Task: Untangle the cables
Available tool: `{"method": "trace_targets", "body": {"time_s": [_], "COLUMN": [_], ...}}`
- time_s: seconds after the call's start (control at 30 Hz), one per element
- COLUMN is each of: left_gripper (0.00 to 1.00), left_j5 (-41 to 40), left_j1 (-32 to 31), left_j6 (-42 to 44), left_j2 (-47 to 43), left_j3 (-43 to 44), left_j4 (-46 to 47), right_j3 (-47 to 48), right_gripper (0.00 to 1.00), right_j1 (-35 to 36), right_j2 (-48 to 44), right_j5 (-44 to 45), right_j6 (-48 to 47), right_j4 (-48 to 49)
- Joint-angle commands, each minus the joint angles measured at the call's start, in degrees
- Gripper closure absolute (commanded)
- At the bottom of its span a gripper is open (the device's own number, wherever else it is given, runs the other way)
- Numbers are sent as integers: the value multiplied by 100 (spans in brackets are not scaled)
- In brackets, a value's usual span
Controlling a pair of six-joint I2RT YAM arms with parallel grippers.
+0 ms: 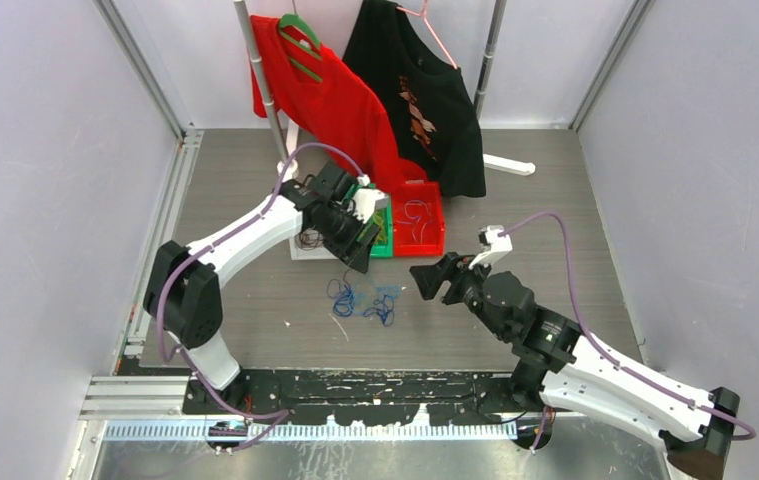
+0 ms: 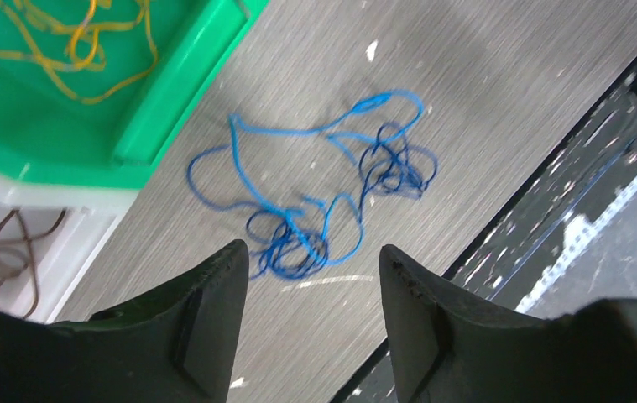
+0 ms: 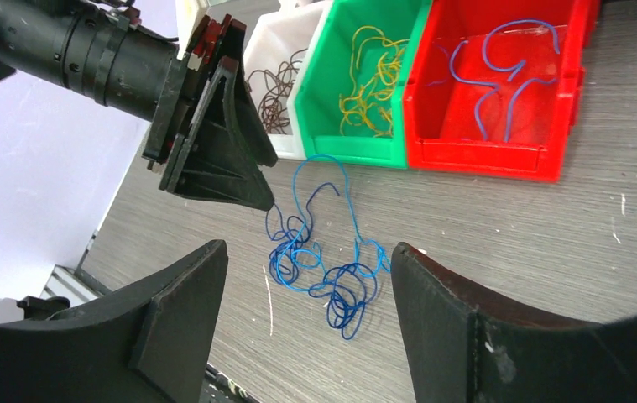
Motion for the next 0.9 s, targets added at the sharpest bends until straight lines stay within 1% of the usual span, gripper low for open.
{"method": "trace_targets", "body": {"time_s": [0.0,0.1,0.27,0.37,0.4,0.47,0.57,0.63,0.7,0.77,0.87], "left_gripper": [41,41,41,45,48,60,85,96,100,100,100], "left_j5": [443,242,-470,-431,-355,-105,276,456,659,936,1226], "left_j1": [-48,-54,-80,-77,-75,-74,-80,-84,-75,-83,-81], "left_j6": [-754,-885,-713,-712,-753,-852,-972,-1030,-1059,-1055,-1024], "left_j2": [245,401,650,700,700,659,514,303,88,-168,-560], "left_j3": [7,-121,-243,-280,-288,-300,-254,-140,86,389,752], "left_j4": [1000,1281,1455,1469,1486,1557,1587,1418,1066,645,140], "right_j3": [-102,-79,50,110,113,102,63,48,44,35,57], "right_gripper": [24,25,26,27,27,29,31,31,29,24,20], "right_j1": [-9,-5,-1,-2,-2,-1,-8,-2,-1,-6,-2], "right_j2": [-505,-667,-628,-538,-512,-460,-391,-347,-264,-142,196], "right_j5": [451,520,442,382,376,362,339,332,291,235,55], "right_j6": [255,245,145,81,65,46,35,-5,-89,-206,-390], "right_j4": [-135,-290,-316,-287,-273,-219,-110,-32,83,282,794]}}
